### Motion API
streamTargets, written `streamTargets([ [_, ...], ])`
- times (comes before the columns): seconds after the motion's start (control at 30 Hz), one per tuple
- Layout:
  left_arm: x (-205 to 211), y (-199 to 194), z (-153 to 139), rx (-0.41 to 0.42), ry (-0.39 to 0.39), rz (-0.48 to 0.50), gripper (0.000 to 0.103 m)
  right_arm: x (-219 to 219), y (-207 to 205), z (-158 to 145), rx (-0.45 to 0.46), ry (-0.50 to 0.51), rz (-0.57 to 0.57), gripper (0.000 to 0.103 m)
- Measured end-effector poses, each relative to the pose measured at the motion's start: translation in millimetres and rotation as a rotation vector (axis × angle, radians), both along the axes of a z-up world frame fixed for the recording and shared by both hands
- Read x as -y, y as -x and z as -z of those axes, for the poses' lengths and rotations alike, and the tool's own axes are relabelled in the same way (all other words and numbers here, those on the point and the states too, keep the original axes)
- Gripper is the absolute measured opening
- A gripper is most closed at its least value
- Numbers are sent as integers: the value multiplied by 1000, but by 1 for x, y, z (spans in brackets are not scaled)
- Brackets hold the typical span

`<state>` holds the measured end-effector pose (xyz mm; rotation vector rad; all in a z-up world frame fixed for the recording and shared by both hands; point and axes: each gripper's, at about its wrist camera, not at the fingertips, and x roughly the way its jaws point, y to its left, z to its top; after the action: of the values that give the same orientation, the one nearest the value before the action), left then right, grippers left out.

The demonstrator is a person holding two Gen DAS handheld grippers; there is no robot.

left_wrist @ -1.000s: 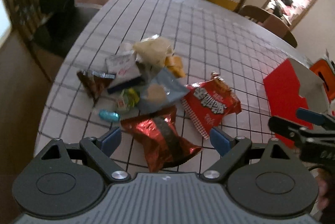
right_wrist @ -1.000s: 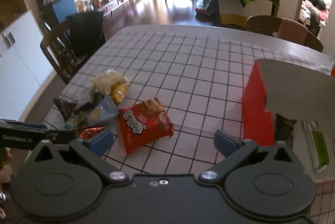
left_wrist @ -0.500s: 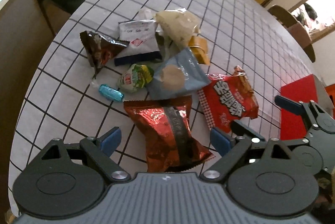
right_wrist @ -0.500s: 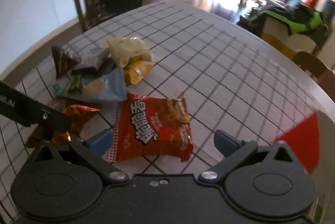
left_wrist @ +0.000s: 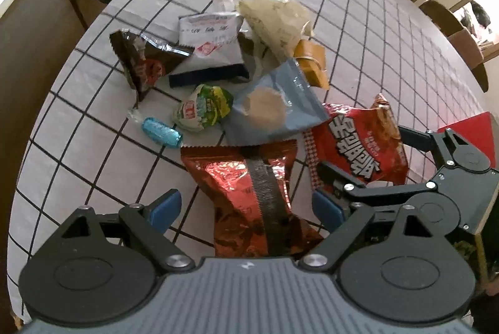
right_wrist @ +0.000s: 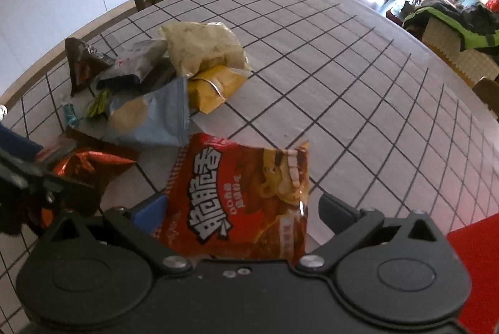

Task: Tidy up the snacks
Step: 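Grasp the red chip bag with the right tool while the left tool grasps the red-black cookie pack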

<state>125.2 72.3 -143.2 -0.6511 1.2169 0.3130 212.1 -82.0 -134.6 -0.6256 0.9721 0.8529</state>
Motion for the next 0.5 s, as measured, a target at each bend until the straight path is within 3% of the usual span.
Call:
streamTargets([
  [0.27,0,3,7,-7,13,10,67,-1,7,7,-2,-16,-11,97],
  [0.3,1,3,7,-7,12,15,61,0,8,7,-5,-24,-6,94],
  [0.47,3,2,13,-14,22,26,51,7,11,5,-10,-56,34,83],
  [0.5,3,3,13,-11,21,26,45,8,12,4,-7,-61,40,81],
])
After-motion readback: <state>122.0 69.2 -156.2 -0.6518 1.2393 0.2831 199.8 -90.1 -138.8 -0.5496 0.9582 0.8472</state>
